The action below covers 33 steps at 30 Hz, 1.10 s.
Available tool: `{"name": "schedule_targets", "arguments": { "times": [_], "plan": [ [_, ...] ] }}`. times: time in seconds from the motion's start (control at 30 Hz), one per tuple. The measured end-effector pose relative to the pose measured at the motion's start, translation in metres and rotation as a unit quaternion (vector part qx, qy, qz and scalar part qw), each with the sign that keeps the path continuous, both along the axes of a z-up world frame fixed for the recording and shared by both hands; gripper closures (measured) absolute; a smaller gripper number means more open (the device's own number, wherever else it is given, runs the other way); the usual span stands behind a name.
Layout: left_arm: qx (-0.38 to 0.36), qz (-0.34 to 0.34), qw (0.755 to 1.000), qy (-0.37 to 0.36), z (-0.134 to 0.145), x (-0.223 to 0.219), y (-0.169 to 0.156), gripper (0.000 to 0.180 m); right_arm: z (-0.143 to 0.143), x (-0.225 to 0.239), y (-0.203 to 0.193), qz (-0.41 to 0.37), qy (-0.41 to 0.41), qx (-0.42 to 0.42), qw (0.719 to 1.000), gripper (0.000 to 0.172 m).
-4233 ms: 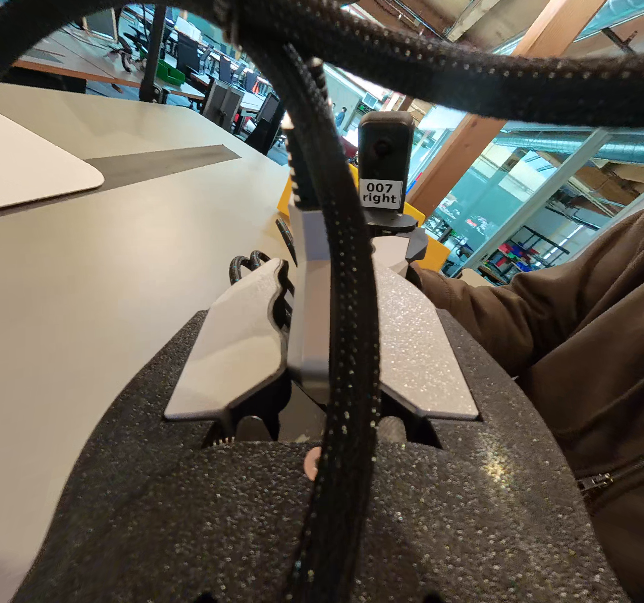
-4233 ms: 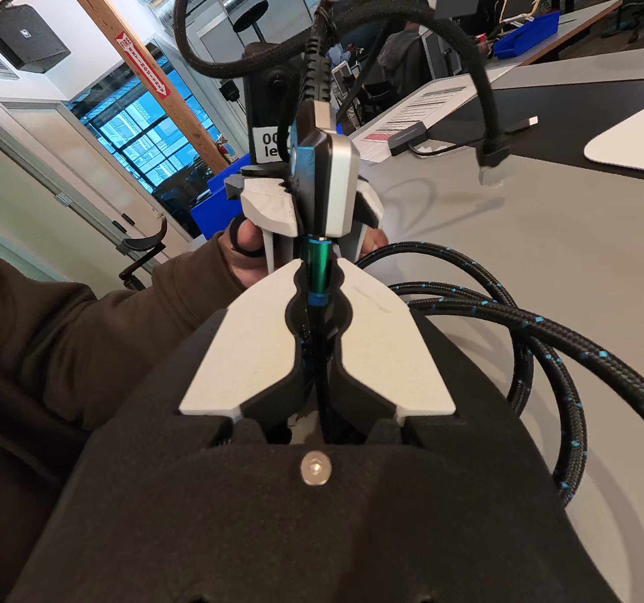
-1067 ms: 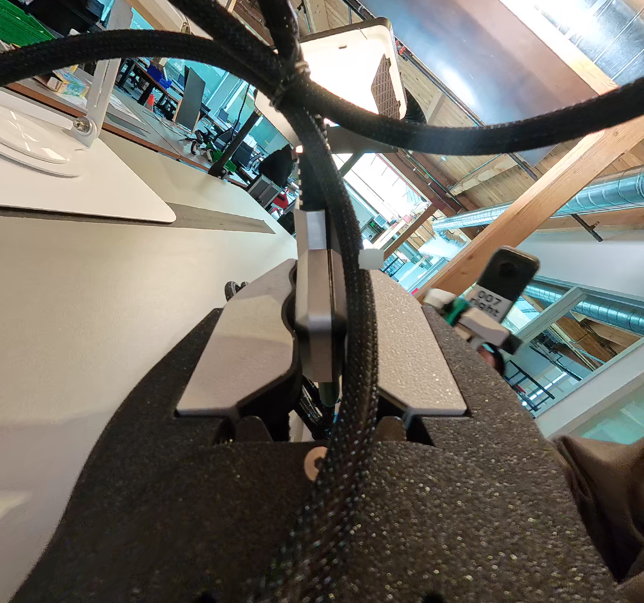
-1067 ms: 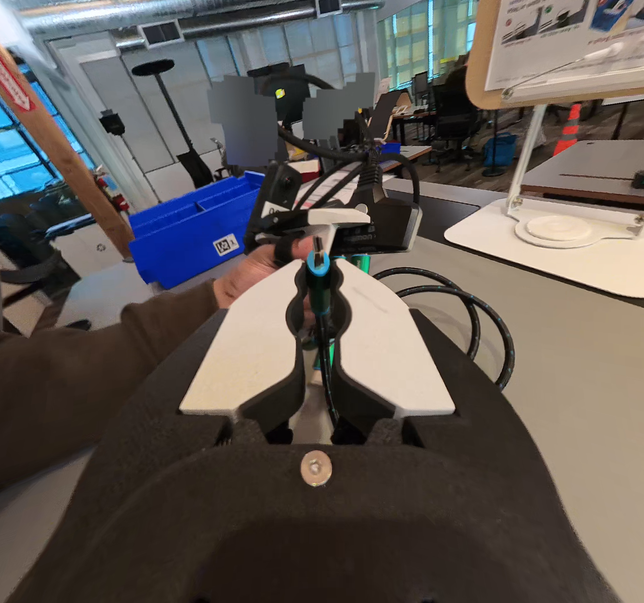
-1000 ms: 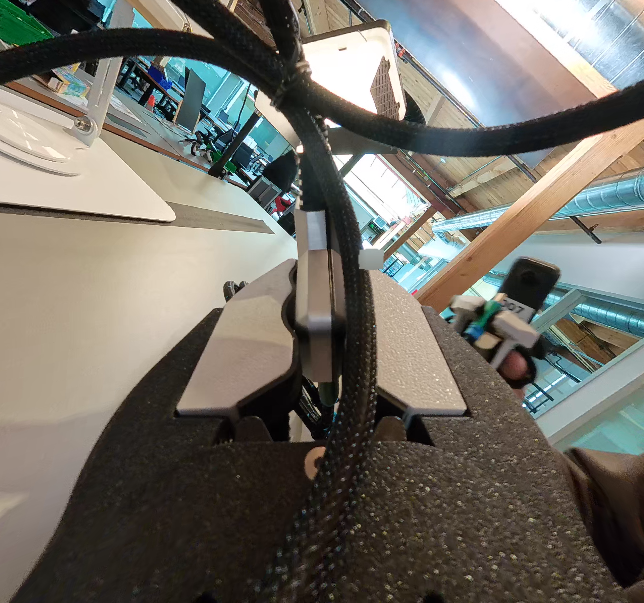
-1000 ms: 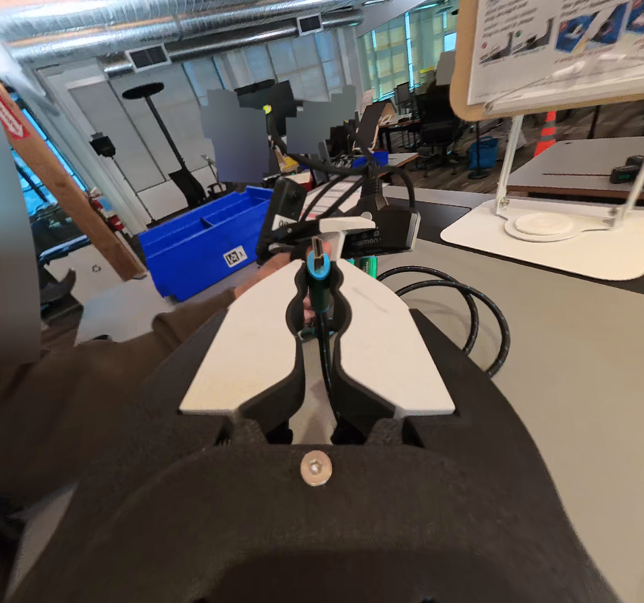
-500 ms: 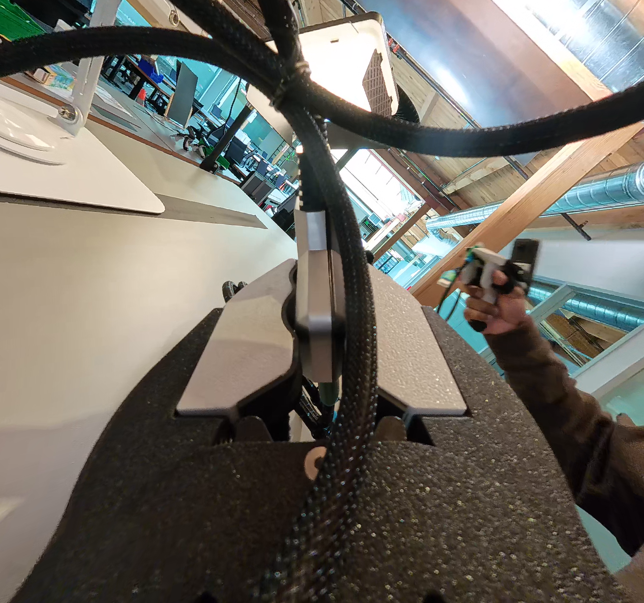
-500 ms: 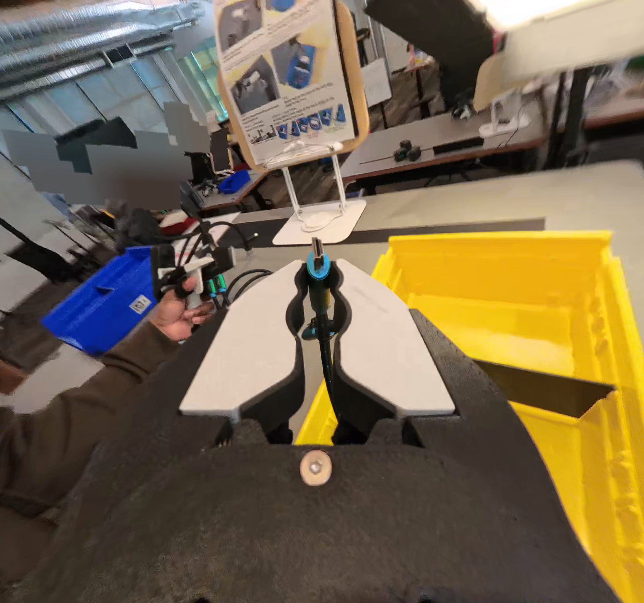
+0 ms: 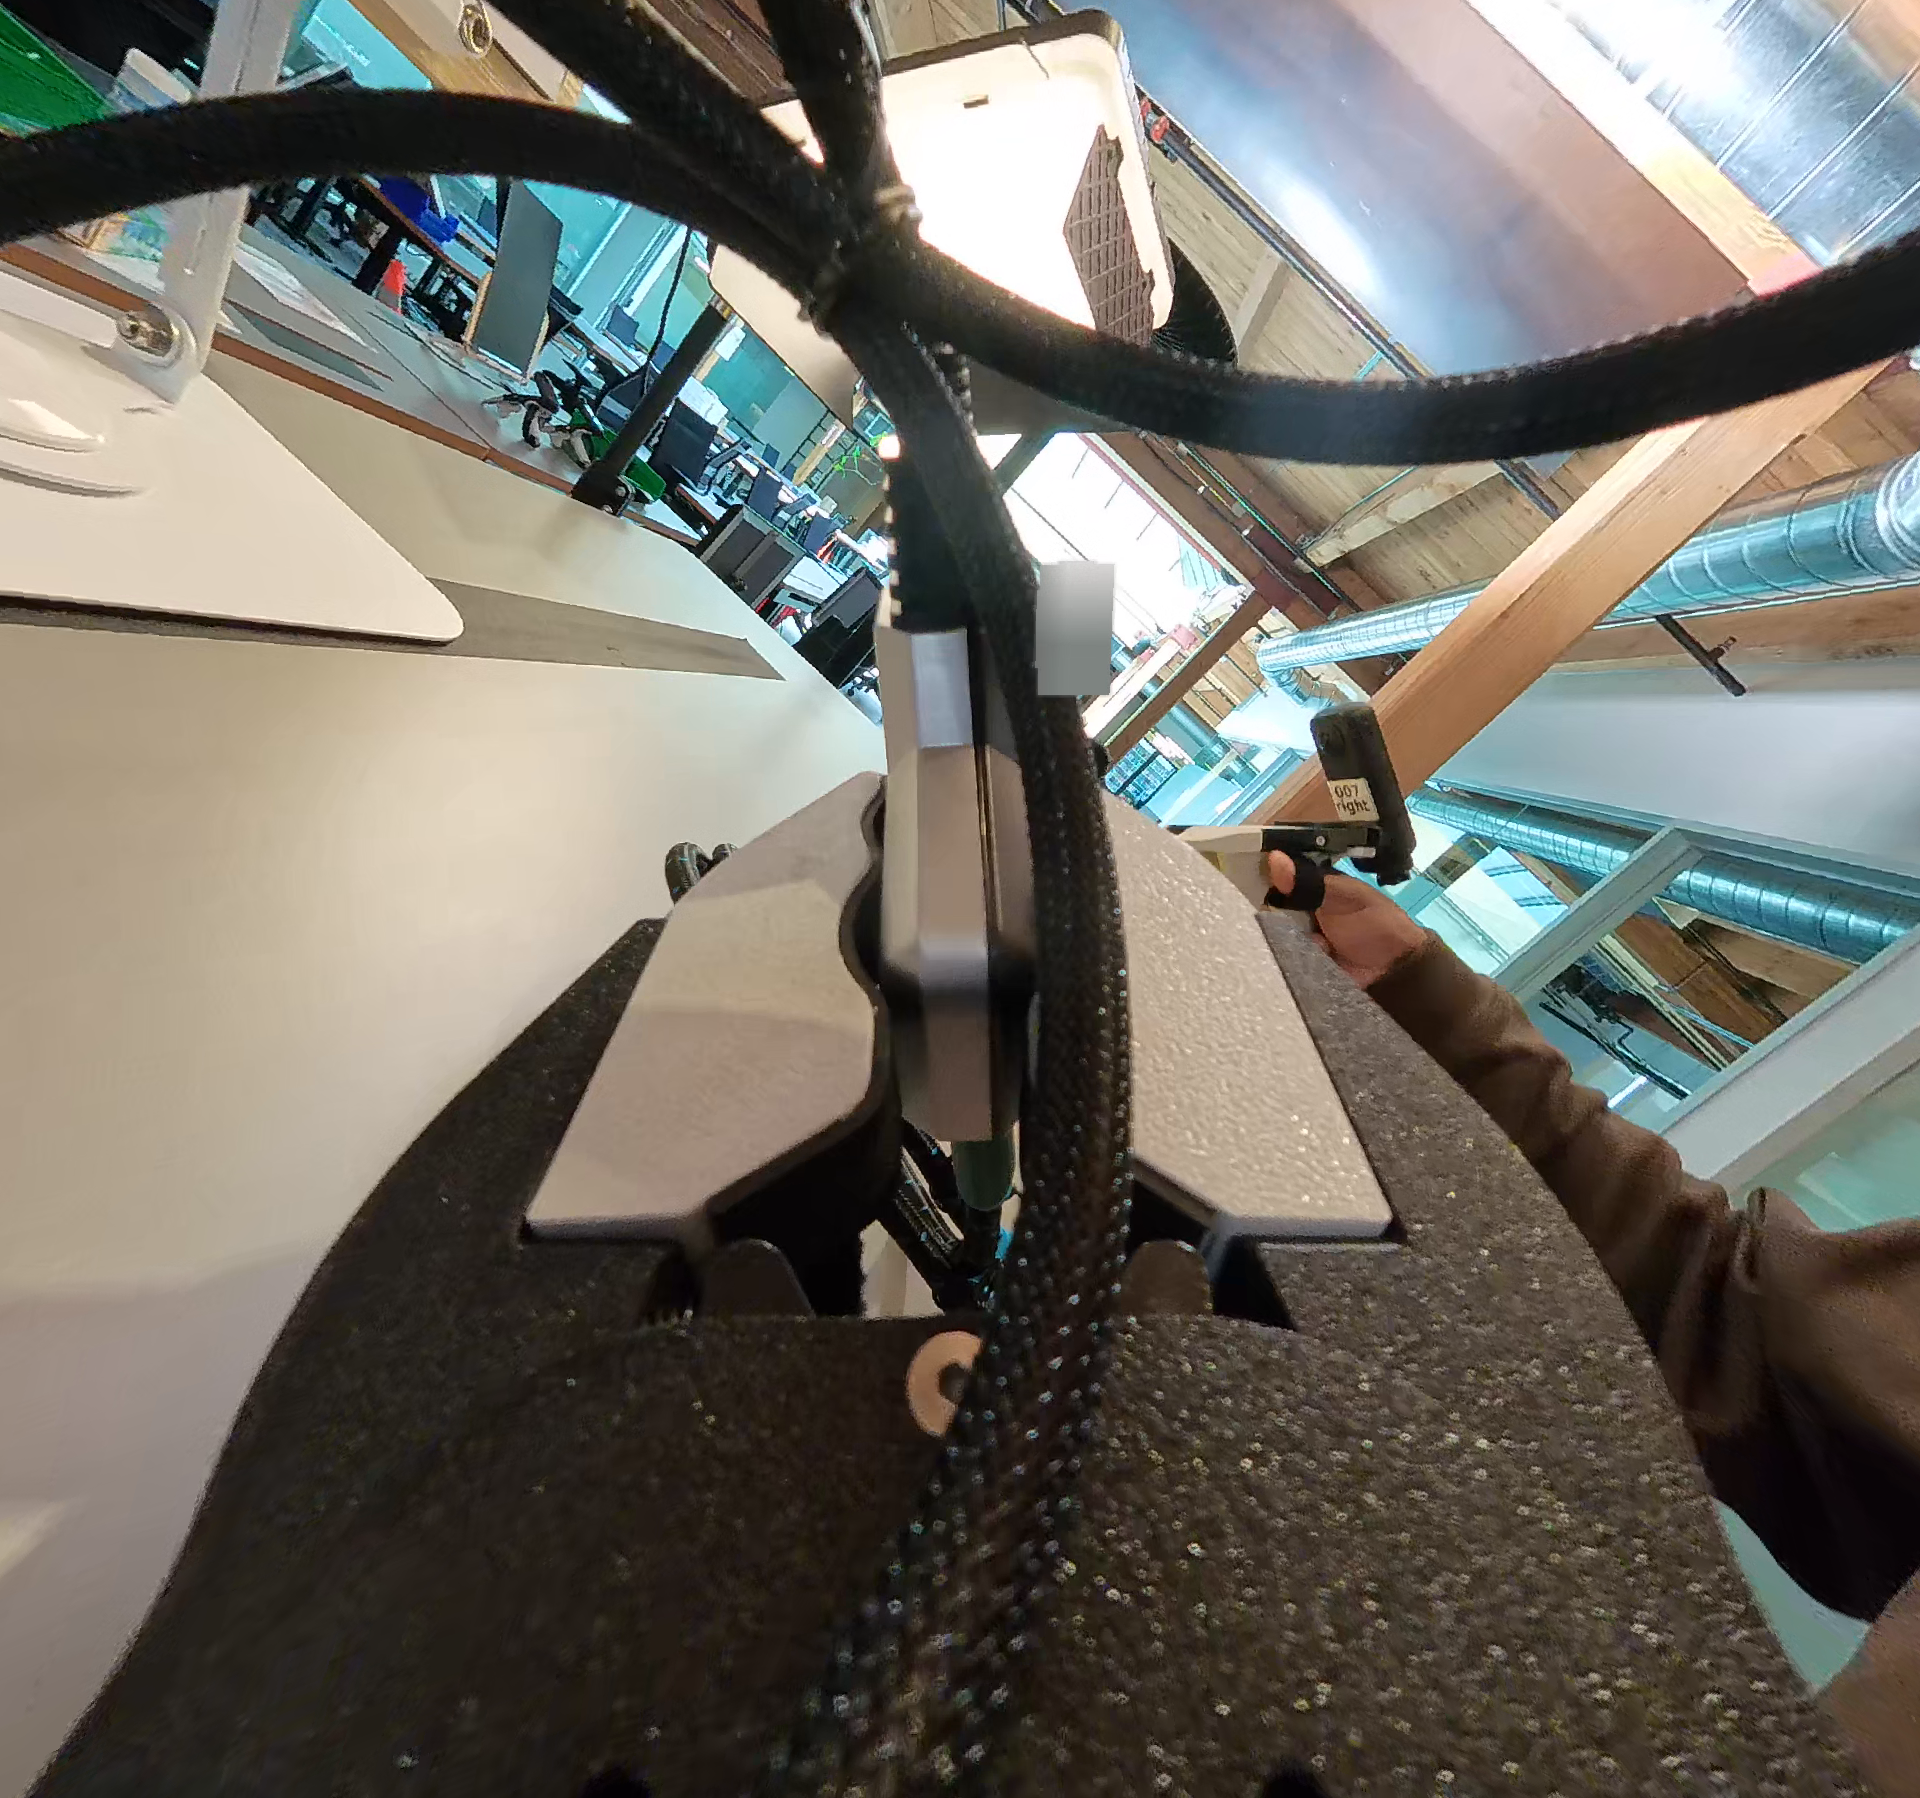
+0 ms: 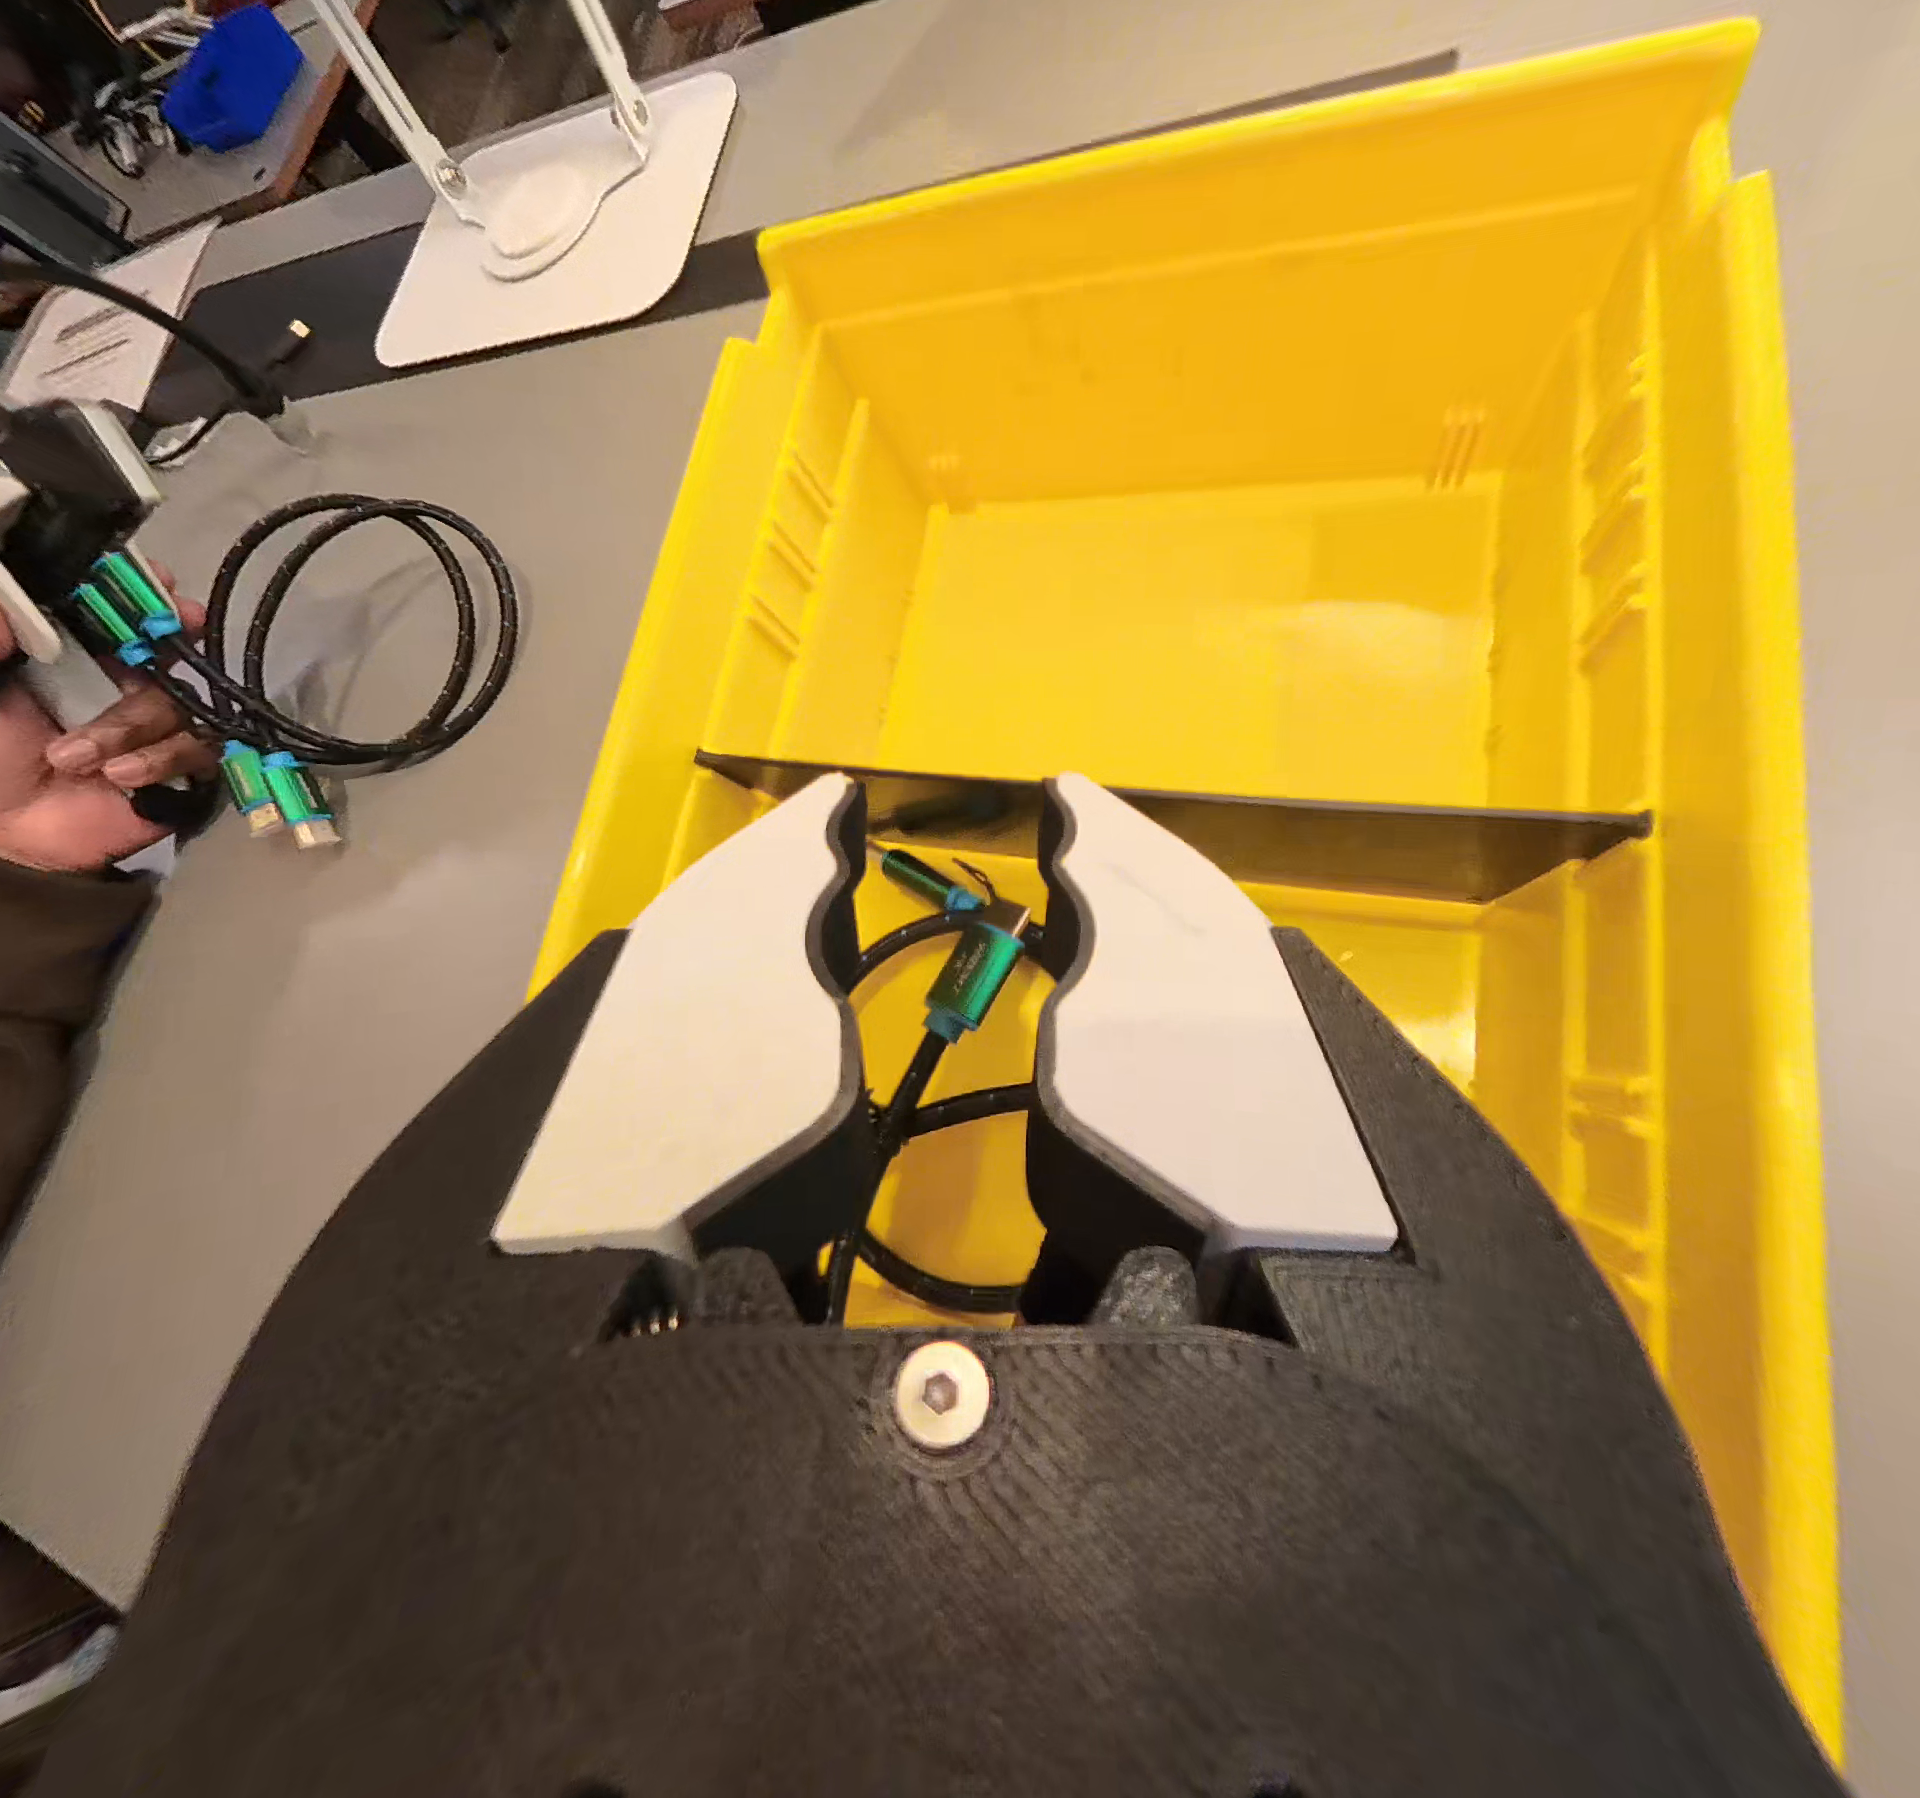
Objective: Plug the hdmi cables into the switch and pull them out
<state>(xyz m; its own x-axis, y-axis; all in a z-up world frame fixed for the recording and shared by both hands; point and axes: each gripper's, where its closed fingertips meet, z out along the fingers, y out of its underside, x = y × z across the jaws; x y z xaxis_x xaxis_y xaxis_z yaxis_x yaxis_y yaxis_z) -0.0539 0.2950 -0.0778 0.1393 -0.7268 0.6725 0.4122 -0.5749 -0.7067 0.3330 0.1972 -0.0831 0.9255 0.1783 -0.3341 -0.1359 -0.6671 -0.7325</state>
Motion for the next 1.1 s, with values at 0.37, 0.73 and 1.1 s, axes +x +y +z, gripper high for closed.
{"name": "schedule_targets", "arguments": {
  "times": [0.37, 0.73, 1.1],
  "plan": [
    [-0.001, -0.004, 1.0, -0.005, 0.0, 0.003, 0.004, 0.163, -0.026, -0.026, -0.122, 0.199, -0.318, 0.024, 0.927, 0.121],
    [-0.002, -0.002, 1.0, -0.007, 0.001, 0.001, 0.003, 0.163, -0.028, -0.01, -0.118, 0.156, -0.374, -0.007, 0.914, 0.165],
    [-0.005, 0.003, 1.0, -0.013, 0.001, -0.003, 0.003, 0.154, 0.024, 0.015, -0.077, -0.188, -0.182, 0.108, 0.959, 0.166]
  ]
}}
